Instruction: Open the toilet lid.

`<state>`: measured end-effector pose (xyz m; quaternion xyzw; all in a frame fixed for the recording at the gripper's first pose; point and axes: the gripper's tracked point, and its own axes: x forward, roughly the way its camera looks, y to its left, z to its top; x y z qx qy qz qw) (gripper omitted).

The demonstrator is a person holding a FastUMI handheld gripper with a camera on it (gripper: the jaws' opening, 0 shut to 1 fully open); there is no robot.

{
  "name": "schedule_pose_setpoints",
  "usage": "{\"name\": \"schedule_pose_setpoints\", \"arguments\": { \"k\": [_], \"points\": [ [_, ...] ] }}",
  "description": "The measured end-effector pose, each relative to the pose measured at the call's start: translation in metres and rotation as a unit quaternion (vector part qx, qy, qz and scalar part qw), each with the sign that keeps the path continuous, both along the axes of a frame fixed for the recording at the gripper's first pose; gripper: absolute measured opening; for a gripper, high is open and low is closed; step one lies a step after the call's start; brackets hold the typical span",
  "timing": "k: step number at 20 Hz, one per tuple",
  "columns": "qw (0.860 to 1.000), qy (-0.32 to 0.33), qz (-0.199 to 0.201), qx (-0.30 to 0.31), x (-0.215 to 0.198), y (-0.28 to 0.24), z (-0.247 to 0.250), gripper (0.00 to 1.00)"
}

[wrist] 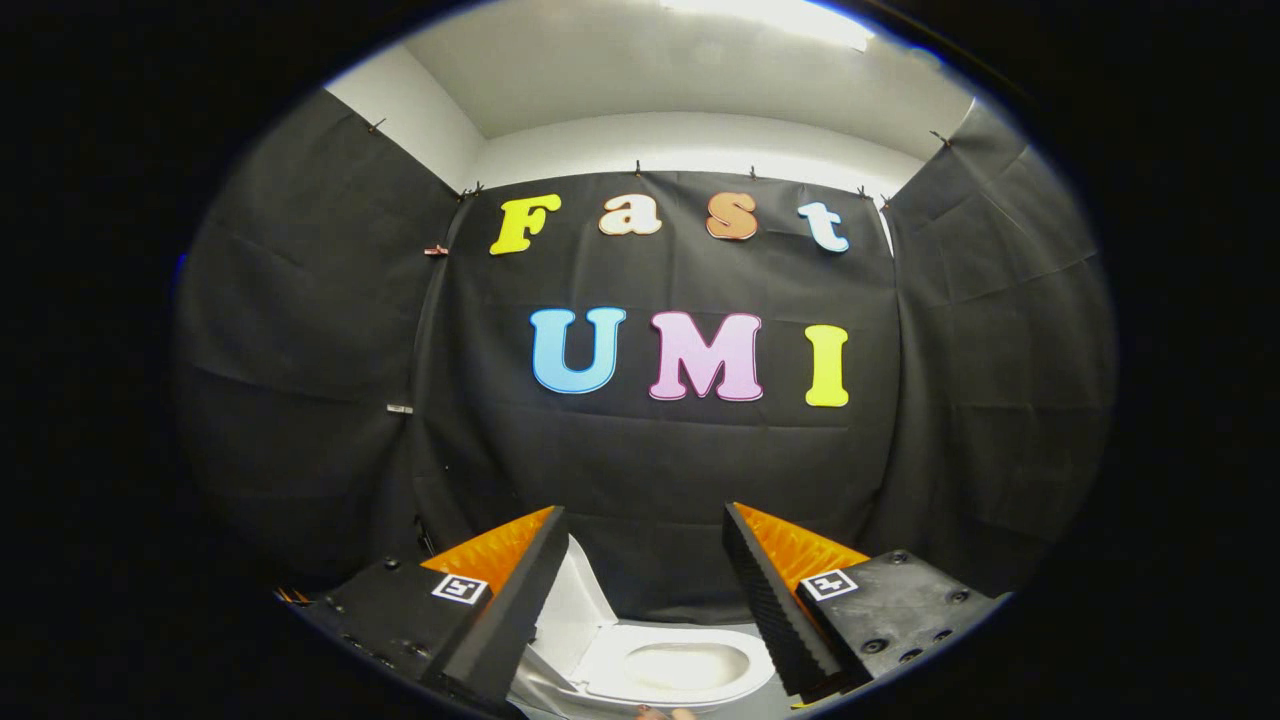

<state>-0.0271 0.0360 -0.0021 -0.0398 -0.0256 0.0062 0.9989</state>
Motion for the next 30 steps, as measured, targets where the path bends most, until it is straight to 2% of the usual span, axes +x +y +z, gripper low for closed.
{"name": "schedule_pose_setpoints", "arguments": {
  "k": [7,30],
  "points": [
    [1.0,0.0,0.002,0.013,-0.0025,-0.0009,-0.001,0.97],
    [1.0,0.002,0.003,0.002,-0.0004,-0.0004,-0.0039,0.98]
  ]
}}
